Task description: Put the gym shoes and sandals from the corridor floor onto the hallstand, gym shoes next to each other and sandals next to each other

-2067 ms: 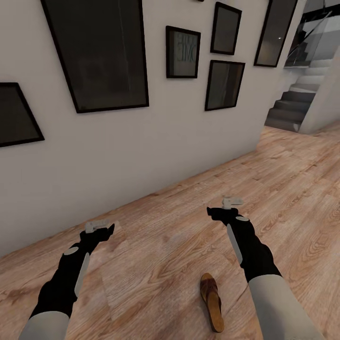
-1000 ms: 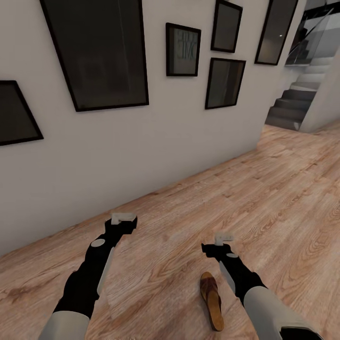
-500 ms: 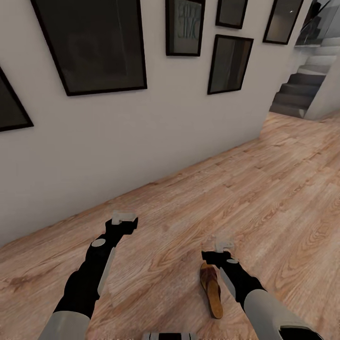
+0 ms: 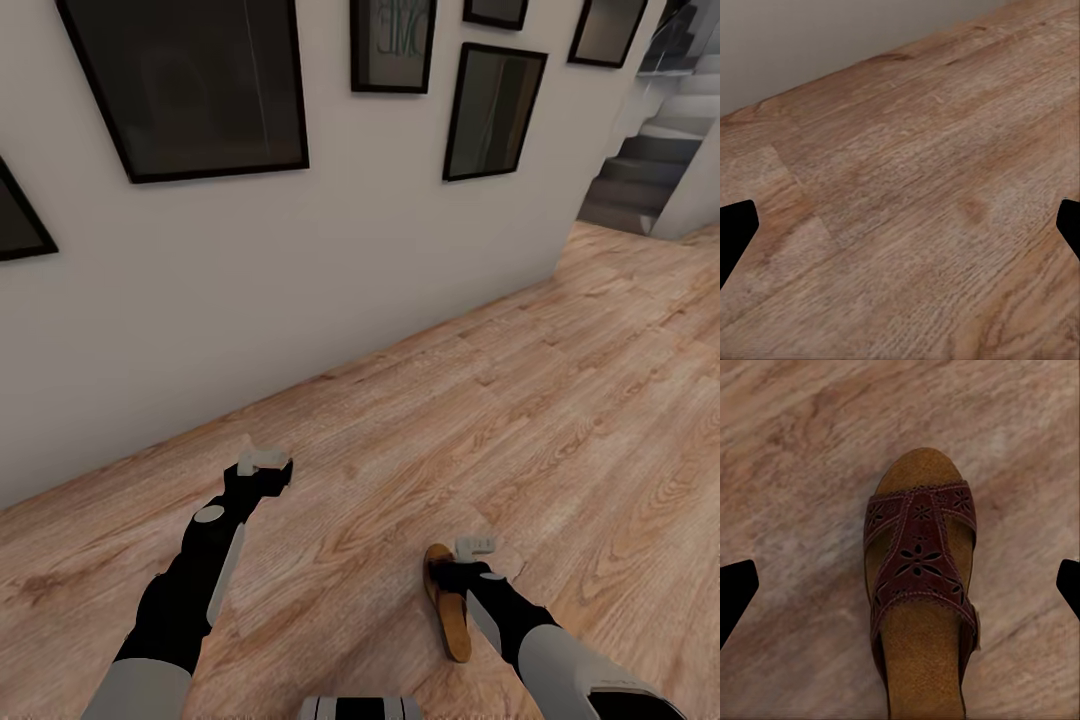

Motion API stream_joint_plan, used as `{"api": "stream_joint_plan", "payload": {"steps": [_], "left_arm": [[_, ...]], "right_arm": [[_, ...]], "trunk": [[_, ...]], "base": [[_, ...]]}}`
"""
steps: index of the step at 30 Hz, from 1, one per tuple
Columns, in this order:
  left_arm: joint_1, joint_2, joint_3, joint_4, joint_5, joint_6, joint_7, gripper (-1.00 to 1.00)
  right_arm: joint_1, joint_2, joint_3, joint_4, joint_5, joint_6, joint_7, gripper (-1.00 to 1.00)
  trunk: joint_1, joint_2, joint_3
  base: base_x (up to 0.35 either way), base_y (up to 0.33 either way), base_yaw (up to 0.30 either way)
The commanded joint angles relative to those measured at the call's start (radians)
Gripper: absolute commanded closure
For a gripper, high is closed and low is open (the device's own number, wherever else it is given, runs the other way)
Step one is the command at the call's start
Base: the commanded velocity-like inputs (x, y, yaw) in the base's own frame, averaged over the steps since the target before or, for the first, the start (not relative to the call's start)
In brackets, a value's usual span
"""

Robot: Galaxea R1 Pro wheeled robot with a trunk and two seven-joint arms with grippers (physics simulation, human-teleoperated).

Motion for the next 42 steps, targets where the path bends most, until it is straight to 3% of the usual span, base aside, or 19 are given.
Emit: {"api": "stream_joint_plan", "payload": {"steps": [1,6,15,32,38,42], "left_arm": [[0.000,-0.001,0.002,-0.001,-0.009,0.005,-0.004,-1.00],[0.000,-0.001,0.001,-0.001,-0.009,0.005,-0.005,-1.00],[-0.001,-0.001,0.001,-0.001,-0.009,0.005,-0.004,-1.00],[0.000,0.000,0.003,-0.002,-0.009,0.005,-0.004,-1.00],[-0.001,-0.001,0.003,-0.003,-0.009,0.005,-0.003,-1.00],[0.000,-0.001,0.003,-0.003,-0.009,0.005,-0.004,-1.00]], "right_arm": [[0.000,0.001,-0.005,-0.002,0.007,0.006,-0.001,-1.00],[0.000,0.001,-0.007,0.000,0.006,0.006,-0.001,-1.00],[0.000,-0.001,-0.008,0.001,0.005,0.006,-0.001,-1.00],[0.000,-0.001,-0.008,0.002,0.005,0.006,-0.001,-1.00],[0.000,-0.001,-0.015,0.002,0.004,0.006,-0.001,-1.00],[0.000,-0.001,-0.016,0.002,0.003,0.006,-0.001,-1.00]], "trunk": [[0.000,-0.001,-0.005],[0.002,-0.002,-0.030],[0.002,-0.002,-0.045],[0.010,-0.006,-0.126],[0.010,-0.006,-0.133],[0.012,-0.007,-0.151]], "base": [[0.000,0.000,0.000],[0.000,0.000,0.000],[0.000,0.000,0.000],[0.000,0.000,0.000],[0.000,0.000,0.000],[0.000,0.000,-0.014]]}}
